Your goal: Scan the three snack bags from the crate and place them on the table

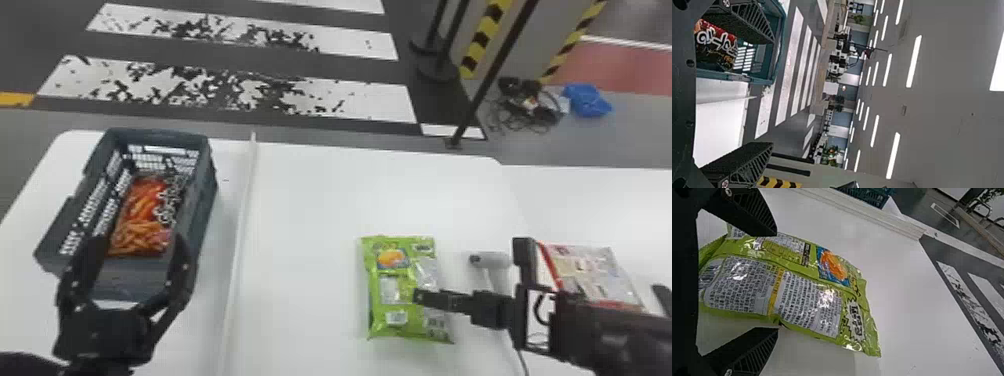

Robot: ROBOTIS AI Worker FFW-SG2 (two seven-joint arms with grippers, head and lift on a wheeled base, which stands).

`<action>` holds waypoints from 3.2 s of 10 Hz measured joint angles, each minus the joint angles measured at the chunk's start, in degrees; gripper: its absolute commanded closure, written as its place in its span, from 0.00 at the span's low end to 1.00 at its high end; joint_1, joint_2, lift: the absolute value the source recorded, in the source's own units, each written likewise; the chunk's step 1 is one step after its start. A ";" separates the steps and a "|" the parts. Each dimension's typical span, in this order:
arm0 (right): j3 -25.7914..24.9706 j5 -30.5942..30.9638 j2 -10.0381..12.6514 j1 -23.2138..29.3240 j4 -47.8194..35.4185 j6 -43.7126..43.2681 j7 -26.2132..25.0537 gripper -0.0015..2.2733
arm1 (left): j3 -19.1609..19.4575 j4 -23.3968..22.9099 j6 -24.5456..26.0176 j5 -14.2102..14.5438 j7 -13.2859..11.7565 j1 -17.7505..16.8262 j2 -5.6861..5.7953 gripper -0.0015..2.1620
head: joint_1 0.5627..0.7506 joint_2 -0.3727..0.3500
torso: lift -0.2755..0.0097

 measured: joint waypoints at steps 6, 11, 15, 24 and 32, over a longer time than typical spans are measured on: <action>3.12 1.72 1.03 -0.19 2.01 -4.57 3.65 0.93 | 0.16 0.97 -0.36 0.35 -0.27 -0.33 -0.23 0.03 | 0.70 0.41 | 0.84; -2.30 -6.03 1.60 2.09 -8.75 3.51 4.86 0.93 | -0.58 1.14 -2.16 0.06 -0.13 -1.11 -0.03 0.03 | 0.70 0.42 | 0.84; -19.45 -20.21 6.00 2.26 -15.12 5.29 -4.78 0.93 | -0.67 2.18 -2.14 -0.37 0.18 -1.42 0.01 0.03 | 0.70 0.27 | 0.84; -26.78 -17.16 2.84 -10.71 21.22 -36.57 -39.12 0.89 | -1.67 4.61 -3.27 -0.01 0.51 -2.04 0.61 0.03 | 0.70 0.03 | 0.84; -18.48 -12.68 0.05 -13.49 31.54 -40.27 -52.68 0.02 | -3.09 3.02 -3.34 -0.69 0.51 -2.04 0.60 0.03 | 0.70 0.03 | 0.84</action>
